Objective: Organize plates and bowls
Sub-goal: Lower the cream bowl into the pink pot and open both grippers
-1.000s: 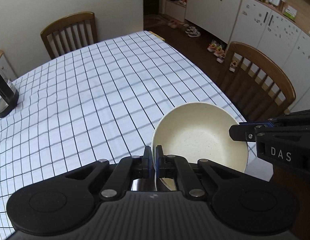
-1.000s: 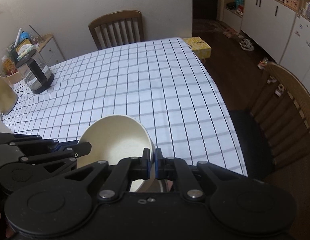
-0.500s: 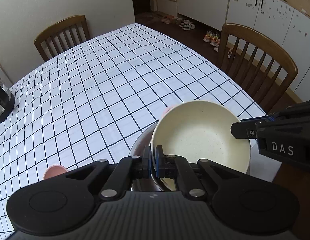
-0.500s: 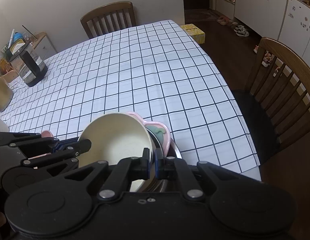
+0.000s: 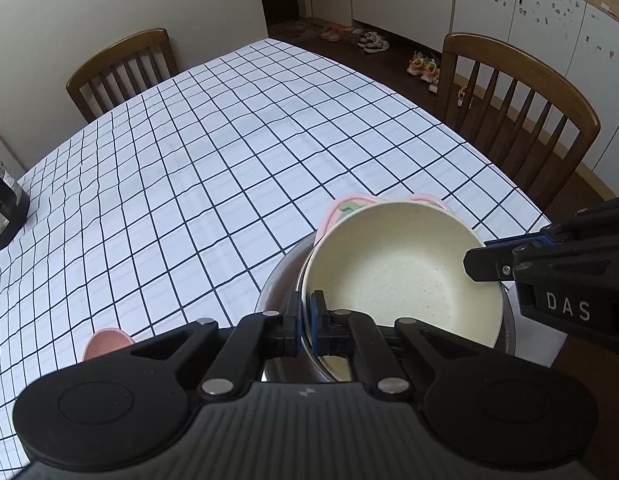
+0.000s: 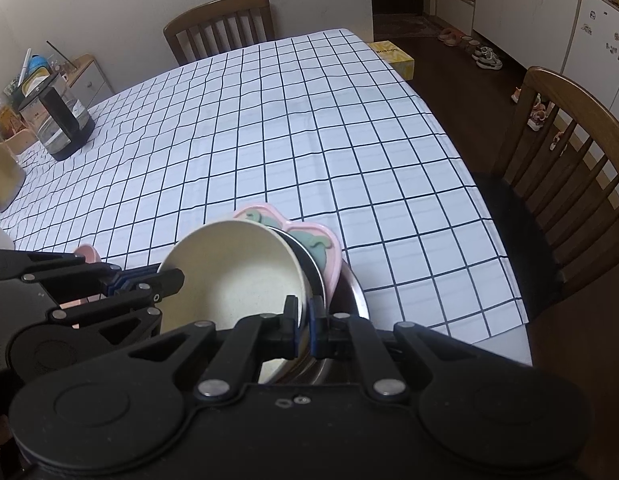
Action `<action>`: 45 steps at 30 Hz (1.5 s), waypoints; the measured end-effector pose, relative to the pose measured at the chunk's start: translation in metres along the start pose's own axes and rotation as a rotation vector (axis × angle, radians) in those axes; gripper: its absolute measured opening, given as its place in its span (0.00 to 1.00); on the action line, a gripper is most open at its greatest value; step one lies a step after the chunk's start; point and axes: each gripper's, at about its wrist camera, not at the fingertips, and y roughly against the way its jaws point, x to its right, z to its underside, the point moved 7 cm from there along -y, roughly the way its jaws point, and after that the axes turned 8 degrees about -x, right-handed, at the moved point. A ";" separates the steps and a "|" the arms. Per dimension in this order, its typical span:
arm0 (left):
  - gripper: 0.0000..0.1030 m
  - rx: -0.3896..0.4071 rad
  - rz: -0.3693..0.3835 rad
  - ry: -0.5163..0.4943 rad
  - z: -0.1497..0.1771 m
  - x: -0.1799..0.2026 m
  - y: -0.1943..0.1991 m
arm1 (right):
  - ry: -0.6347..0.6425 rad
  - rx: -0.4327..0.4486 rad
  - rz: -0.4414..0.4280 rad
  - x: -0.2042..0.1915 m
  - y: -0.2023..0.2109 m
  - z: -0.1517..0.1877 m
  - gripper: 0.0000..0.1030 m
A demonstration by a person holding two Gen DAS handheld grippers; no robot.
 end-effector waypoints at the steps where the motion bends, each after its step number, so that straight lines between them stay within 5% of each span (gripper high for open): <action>1: 0.03 -0.004 0.005 -0.004 0.000 0.000 -0.001 | 0.001 -0.002 0.001 0.000 -0.001 0.000 0.06; 15: 0.07 -0.017 0.090 -0.014 0.004 -0.003 0.009 | -0.002 -0.010 -0.041 -0.007 0.007 0.003 0.25; 45: 0.08 0.097 0.197 0.058 0.038 -0.032 0.070 | 0.038 0.141 -0.034 -0.018 0.075 0.028 0.63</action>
